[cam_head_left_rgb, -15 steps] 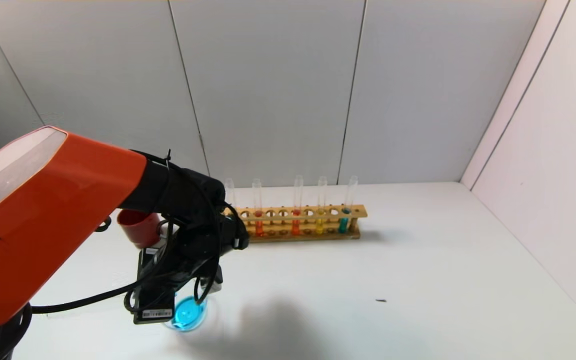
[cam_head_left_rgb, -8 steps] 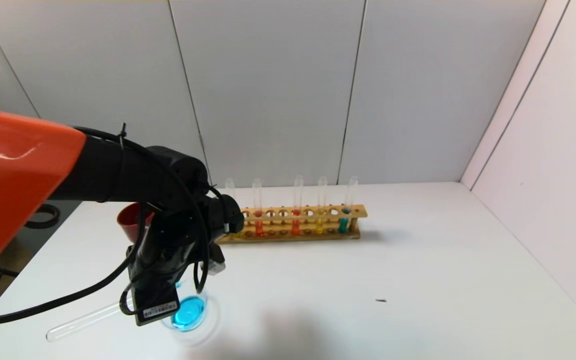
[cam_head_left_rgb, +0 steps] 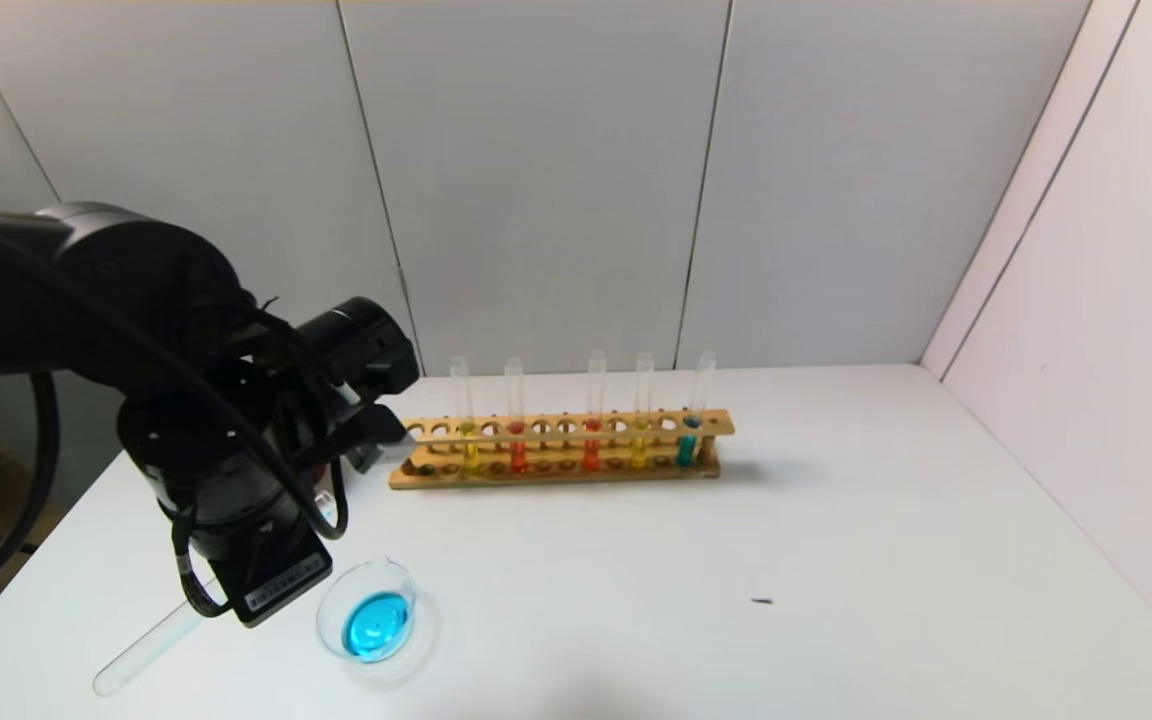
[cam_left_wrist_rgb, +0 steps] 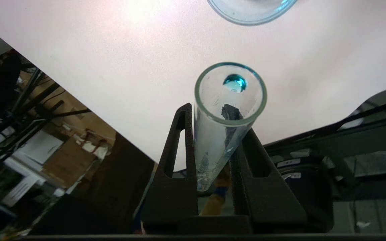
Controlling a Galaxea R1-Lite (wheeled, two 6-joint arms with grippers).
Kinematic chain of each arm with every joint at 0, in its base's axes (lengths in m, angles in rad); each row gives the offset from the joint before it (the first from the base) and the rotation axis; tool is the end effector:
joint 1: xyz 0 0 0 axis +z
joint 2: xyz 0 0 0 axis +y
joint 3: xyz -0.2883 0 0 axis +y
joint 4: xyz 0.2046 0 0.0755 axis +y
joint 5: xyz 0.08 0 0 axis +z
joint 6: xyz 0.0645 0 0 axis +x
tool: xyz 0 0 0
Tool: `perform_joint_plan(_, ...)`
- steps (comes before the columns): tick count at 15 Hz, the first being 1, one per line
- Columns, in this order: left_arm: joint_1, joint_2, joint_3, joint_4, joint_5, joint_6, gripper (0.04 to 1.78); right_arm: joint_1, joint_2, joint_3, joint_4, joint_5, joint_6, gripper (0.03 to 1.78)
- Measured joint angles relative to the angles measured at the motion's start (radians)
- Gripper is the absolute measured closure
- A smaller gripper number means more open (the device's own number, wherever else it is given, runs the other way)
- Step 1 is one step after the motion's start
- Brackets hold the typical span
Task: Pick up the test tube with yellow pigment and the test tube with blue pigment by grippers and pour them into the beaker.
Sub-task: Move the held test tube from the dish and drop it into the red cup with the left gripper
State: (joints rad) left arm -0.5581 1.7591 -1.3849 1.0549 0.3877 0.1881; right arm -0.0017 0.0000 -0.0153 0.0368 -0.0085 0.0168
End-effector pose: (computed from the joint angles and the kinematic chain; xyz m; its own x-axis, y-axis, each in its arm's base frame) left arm 0.2604 -0.1338 0.1404 0.3111 0.2515 -0.9165 0.5942 0.7012 0.3941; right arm 0.0596 -0.0006 0.0755 0.9997 -0.0102 -0.0215 0.0106 0.9998 0.0166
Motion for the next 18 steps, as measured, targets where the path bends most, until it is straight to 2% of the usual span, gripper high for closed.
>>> perform_joint_plan(3, 0.04, -0.073, 0.037, -0.117, -0.013, -0.016, 1.5, 0.0, 0.0, 0.0, 0.0, 0.0, 0.0, 0.11)
perform_joint_plan(9, 0.197, -0.114, 0.044, -0.362, -0.073, -0.015, 1.5, 0.0, 0.0, 0.0, 0.0, 0.0, 0.0, 0.11)
perform_joint_plan(13, 0.338, -0.081, 0.035, -0.57, -0.102, -0.01, 1.5, 0.0, 0.0, 0.0, 0.0, 0.0, 0.0, 0.11)
perform_joint_plan(18, 0.457, 0.026, 0.022, -0.875, -0.112, -0.011, 1.5, 0.0, 0.0, 0.0, 0.0, 0.0, 0.0, 0.11)
